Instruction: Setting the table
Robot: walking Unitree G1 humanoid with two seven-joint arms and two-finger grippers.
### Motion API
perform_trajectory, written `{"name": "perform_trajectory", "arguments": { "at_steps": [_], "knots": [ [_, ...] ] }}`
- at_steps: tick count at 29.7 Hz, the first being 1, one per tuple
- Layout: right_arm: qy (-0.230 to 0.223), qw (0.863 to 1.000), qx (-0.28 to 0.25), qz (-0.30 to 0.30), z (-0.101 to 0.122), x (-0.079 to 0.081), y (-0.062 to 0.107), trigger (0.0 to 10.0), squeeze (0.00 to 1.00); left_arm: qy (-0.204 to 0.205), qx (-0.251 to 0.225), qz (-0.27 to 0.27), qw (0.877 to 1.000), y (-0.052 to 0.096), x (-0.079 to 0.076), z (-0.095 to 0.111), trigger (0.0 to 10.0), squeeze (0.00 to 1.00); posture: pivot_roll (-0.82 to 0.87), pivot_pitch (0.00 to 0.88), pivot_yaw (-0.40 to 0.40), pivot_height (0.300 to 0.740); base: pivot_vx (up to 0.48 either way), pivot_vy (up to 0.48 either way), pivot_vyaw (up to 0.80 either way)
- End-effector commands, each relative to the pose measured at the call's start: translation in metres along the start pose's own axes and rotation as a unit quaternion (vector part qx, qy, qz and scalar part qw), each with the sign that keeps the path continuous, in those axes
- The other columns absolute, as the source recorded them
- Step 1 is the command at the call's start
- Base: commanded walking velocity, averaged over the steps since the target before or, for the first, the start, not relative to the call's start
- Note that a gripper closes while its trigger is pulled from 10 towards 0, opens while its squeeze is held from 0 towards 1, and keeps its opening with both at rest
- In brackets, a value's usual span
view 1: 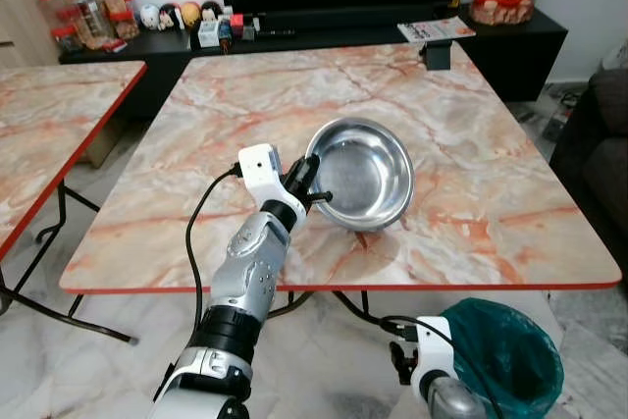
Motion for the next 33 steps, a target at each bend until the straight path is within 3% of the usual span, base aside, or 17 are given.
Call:
{"name": "perform_trajectory", "arguments": {
  "at_steps": [1, 3, 13, 19, 21, 24, 33],
  "knots": [
    [0.002, 1.0, 0.0, 0.003, 0.001, 0.001, 0.0, 10.0, 0.0, 0.027, 0.005, -0.005, 1.0, -0.004, -0.01, -0.001, 10.0, 0.0, -0.02, 0.02, 0.067, 0.728, 0.0, 0.0, 0.0],
    [0.004, 1.0, 0.0, 0.004, 0.0, 0.002, 0.0, 10.0, 0.0, 0.064, 0.021, 0.021, 0.998, -0.01, -0.012, -0.003, 10.0, 0.0, -0.02, 0.02, 0.069, 0.728, 0.0, 0.0, 0.0],
    [0.006, 1.0, 0.0, 0.006, 0.0, 0.004, 0.0, 10.0, 0.0, 0.129, 0.026, 0.063, 0.989, -0.025, -0.018, -0.006, 10.0, 0.0, -0.03, 0.018, 0.073, 0.728, 0.0, 0.0, 0.0],
    [0.004, 1.0, 0.0, 0.005, 0.0, 0.003, 0.0, 10.0, 0.0, 0.108, 0.042, 0.054, 0.992, -0.031, -0.029, -0.008, 10.0, 0.0, -0.04, 0.017, 0.078, 0.728, 0.0, 0.0, 0.0],
    [0.002, 1.0, 0.001, 0.004, -0.001, 0.004, 0.0, 10.0, 0.0, 0.067, 0.03, 0.047, 0.996, -0.032, -0.032, -0.005, 10.0, 0.0, -0.04, 0.016, 0.081, 0.728, 0.0, 0.0, 0.0],
    [0.002, 1.0, 0.0, 0.005, 0.0, 0.004, 0.0, 10.0, 0.0, 0.046, 0.024, 0.046, 0.998, -0.032, -0.031, -0.003, 10.0, 0.0, -0.04, 0.017, 0.082, 0.728, 0.091, 0.0, 0.0],
    [0.002, 1.0, 0.0, 0.005, -0.001, 0.004, 0.0, 10.0, 0.0, 0.027, 0.015, 0.041, 0.999, -0.032, -0.032, 0.001, 10.0, 0.0, -0.03, 0.017, 0.08, 0.728, 0.298, 0.0, 0.0]
  ]
}}
Point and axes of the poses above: a point about 5 cm out from each wrist's last joint towards the gripper, its own y axis pointing back from the gripper into the wrist, its own z axis along the axis of the wrist's last joint, x = y × z, the point moved 2 cm from there along -y, pointing out of the wrist towards the gripper, and after that the axes turned 12 degrees about y, right-handed, at the moved point
